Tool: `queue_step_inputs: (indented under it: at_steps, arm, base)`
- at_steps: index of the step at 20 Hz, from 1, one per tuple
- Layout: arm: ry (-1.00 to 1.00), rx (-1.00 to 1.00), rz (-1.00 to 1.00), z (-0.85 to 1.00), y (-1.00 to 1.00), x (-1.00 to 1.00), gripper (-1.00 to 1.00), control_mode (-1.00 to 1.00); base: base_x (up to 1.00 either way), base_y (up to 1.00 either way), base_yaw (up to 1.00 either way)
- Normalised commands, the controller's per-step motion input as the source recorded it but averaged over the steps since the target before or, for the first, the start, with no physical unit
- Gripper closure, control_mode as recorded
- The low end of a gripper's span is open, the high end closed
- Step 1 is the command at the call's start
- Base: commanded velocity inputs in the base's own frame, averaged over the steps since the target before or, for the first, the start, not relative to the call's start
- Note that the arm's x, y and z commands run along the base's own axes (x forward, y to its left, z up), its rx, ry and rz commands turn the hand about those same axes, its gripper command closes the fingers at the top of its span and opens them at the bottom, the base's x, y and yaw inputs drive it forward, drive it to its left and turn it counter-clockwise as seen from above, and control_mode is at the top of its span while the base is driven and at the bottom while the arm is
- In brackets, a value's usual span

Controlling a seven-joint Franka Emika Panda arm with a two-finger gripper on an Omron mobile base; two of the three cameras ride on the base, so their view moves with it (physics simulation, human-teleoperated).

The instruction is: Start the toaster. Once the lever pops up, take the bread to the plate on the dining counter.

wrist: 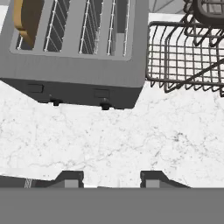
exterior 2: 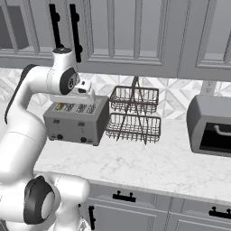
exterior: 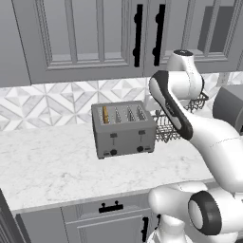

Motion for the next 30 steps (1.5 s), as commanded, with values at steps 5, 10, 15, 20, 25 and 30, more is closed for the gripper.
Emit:
queue_step_inputs:
  at_steps: [5, 10, 15, 20, 25, 30]
  arm:
    - [-0.01, 0.00, 0.00, -0.07, 0.01, -0.45, -1.00, -1.00]
    - [-0.10, -0.01, 0.00, -0.33, 0.55, -0.90, -1.00, -1.00]
    - [-0.07, -0.09, -0.05, -0.20, 0.99, -0.20, -1.00, -1.00]
    - [0.00, -0.01, -0.12, -0.02, 0.37, 0.28, -1.00, -1.00]
    - [0.02, 0.00, -0.08, -0.01, -0.02, 0.58, 1.00, -1.00]
    - [0.00, 0.00, -0.05, -0.05, 0.03, 0.56, 1.00, -1.00]
  base:
    - [0.00, 0.00, 0.00]
    - [0.00, 0.00, 0.00]
    - [0.00, 0.00, 0.00]
    - [0.00, 0.00, 0.00]
    - [0.00, 0.00, 0.00]
    - [0.00, 0.00, 0.00]
